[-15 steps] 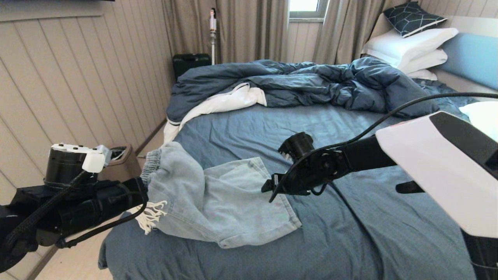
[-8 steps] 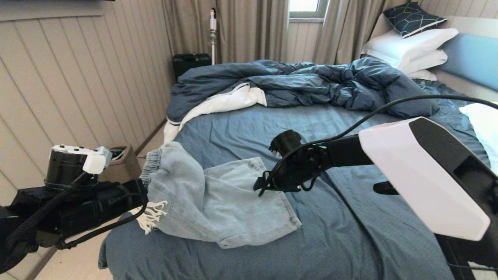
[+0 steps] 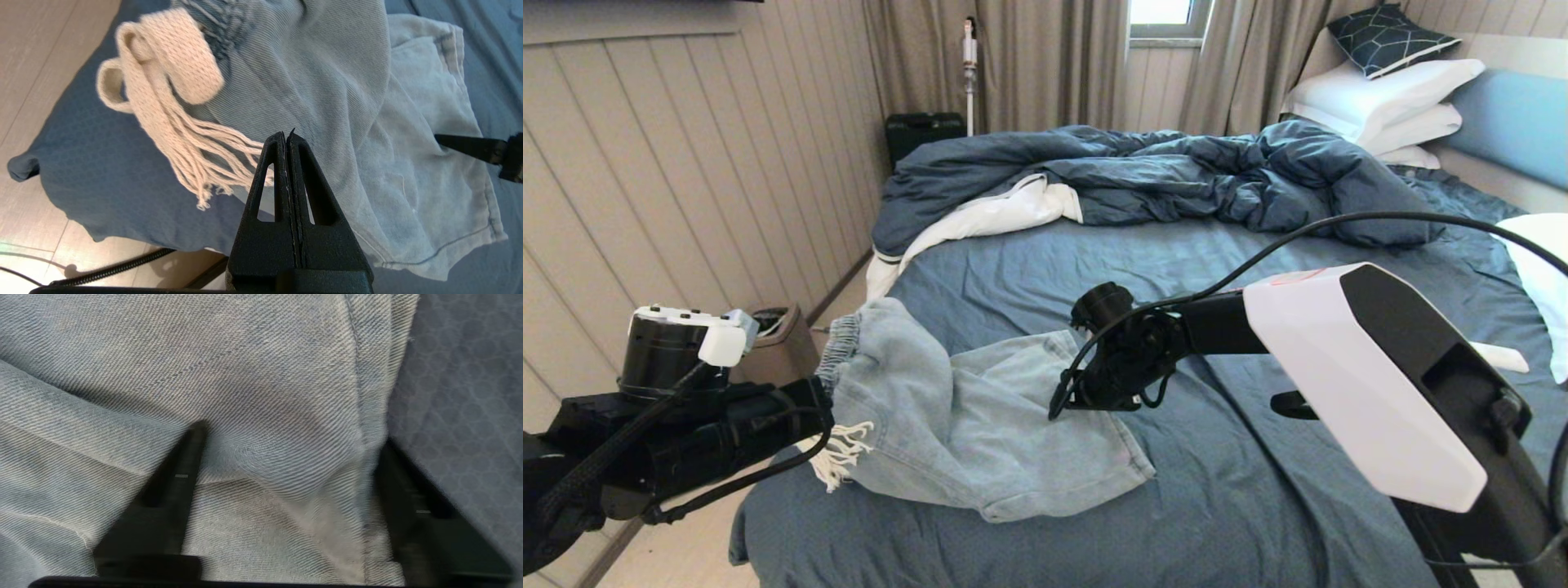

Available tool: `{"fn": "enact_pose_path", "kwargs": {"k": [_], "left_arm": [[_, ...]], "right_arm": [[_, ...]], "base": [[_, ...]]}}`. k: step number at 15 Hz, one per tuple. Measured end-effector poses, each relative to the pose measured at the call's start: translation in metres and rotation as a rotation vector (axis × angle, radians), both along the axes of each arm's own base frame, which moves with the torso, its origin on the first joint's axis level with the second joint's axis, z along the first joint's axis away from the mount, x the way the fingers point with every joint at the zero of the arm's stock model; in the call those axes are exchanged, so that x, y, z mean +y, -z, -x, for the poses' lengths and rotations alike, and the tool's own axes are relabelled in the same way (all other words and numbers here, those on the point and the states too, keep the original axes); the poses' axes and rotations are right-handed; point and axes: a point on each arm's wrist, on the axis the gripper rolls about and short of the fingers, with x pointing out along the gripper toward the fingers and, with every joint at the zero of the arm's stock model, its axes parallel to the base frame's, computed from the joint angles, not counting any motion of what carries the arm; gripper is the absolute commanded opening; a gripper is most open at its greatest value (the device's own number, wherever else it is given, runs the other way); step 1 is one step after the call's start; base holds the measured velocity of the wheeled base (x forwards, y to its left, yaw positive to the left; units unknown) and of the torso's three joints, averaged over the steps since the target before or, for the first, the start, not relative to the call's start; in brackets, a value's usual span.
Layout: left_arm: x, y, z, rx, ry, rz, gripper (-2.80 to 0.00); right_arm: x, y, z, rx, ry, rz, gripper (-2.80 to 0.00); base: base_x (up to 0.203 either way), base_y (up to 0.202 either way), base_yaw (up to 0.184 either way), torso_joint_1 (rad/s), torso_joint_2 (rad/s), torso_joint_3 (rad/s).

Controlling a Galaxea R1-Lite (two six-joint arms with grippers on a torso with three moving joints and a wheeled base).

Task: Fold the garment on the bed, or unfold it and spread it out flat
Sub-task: Unford the blue shorts

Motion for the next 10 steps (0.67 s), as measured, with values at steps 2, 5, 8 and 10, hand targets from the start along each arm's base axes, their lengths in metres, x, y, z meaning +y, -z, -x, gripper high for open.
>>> {"fn": "enact_pose_path", "kwargs": {"k": [2,5,8,10], "left_arm": [[0.0,0.0,0.0,0.001,0.001,-0.001,-2.8],[0.0,0.001,0.0,0.006,0.002,-0.002,-2.8],[-0.001,0.002,-0.001,0.008,0.001,-0.003,-2.8],[-0.001,0.002,-0.001,0.008,0.001,-0.002,-2.8]], "right_arm": [[0.0,0.001,0.0,0.001,0.002,0.002,-2.8],[-0.009,-0.007,-0.006,-0.026,0.032,0.004,-2.8],[-0.03,-0.014,-0.015,-0.038,0.083,-0.003,-2.8],[-0.043,-0.015,-0.02,-0.04,0.112,-0.002,-2.8]], "base": [[0.0,0.0,0.0,0.0,0.0,0.0],[0.0,0.0,0.0,0.0,0.0,0.0],[0.0,0.0,0.0,0.0,0.0,0.0],[0.0,0.0,0.0,0.0,0.0,0.0]]}}
